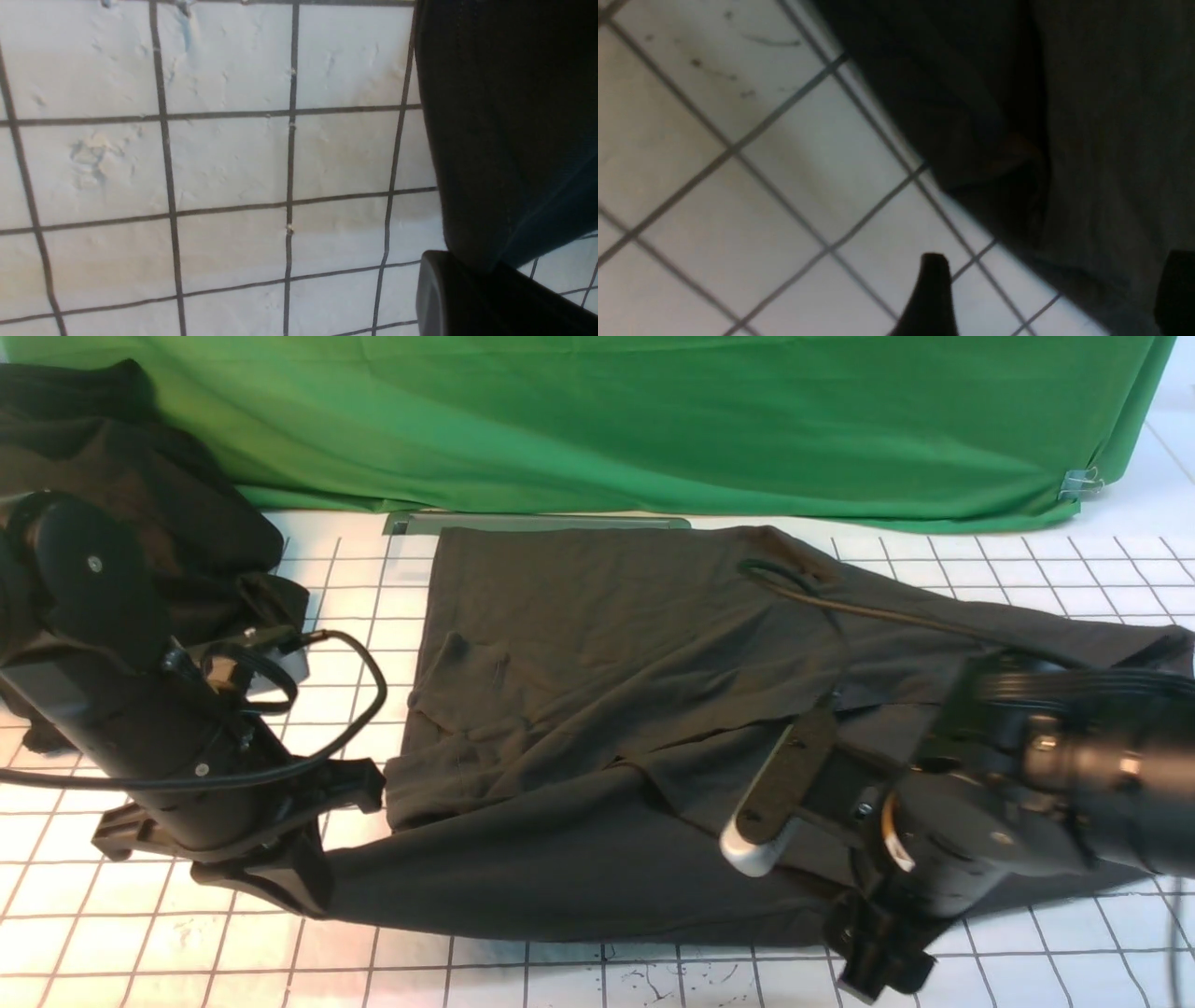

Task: Fold a long-sleeved shirt over a white checkered tablecloth.
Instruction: 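Grasp the near edge of the shirt at its hem and shoulder corners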

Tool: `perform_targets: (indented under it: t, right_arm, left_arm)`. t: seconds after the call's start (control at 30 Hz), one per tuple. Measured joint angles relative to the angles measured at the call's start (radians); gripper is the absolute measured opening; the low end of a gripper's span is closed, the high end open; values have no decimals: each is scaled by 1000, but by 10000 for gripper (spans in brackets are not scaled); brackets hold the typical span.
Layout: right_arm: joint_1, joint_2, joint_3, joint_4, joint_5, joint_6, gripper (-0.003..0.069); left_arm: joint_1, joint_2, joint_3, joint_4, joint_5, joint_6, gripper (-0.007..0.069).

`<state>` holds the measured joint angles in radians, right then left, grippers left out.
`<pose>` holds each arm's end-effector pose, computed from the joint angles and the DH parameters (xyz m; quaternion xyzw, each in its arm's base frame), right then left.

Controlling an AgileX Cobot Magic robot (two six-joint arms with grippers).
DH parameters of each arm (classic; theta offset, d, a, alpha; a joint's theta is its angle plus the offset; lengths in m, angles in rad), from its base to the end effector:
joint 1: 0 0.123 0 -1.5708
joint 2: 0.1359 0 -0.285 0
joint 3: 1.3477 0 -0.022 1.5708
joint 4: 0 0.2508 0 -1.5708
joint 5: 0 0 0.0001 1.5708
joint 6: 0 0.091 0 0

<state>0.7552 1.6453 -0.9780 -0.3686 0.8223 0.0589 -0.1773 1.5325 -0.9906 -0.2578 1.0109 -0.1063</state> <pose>0.2342 0.1874 0.1967 -0.4404 0.8823 -0.0998 0.1330 0.2656 -0.0676 0.2280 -0.0273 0.9919 -0.1186 0.0357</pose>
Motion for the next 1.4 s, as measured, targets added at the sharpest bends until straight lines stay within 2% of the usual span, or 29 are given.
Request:
perform_targets:
  t: [0.43, 0.7, 0.8, 1.0, 1.2, 1.23, 1.27, 1.33, 1.4]
  right_arm:
    - [0, 94, -25, -48, 13, 0, 575]
    - [-79, 122, -25, -50, 16, 0, 574]
    - [-93, 130, -25, -50, 3, 0, 551]
    - [-98, 155, -26, -50, -21, -10, 442]
    - [-98, 158, -27, -43, -29, -46, 372]
    - [-98, 160, -27, -42, -30, -52, 285]
    - [-98, 160, -27, -42, -30, -52, 272]
    - [-98, 165, -27, -45, -29, -53, 78]
    - [-98, 161, -28, -46, -14, -53, 38]
  left_arm:
    - [0, 0, 0, -11, 1, 13, 16]
    - [0, 0, 0, -14, 4, 13, 16]
    - [0, 0, 0, -14, 4, 13, 16]
    - [0, 0, 0, -15, 4, 13, 16]
    - [0, 0, 0, -15, 4, 13, 16]
    - [0, 0, 0, -17, 4, 14, 16]
    - [0, 0, 0, -18, 4, 14, 16]
    - [0, 0, -2, -23, 9, 23, 16]
    - [0, -1, -20, -29, 39, 36, 16]
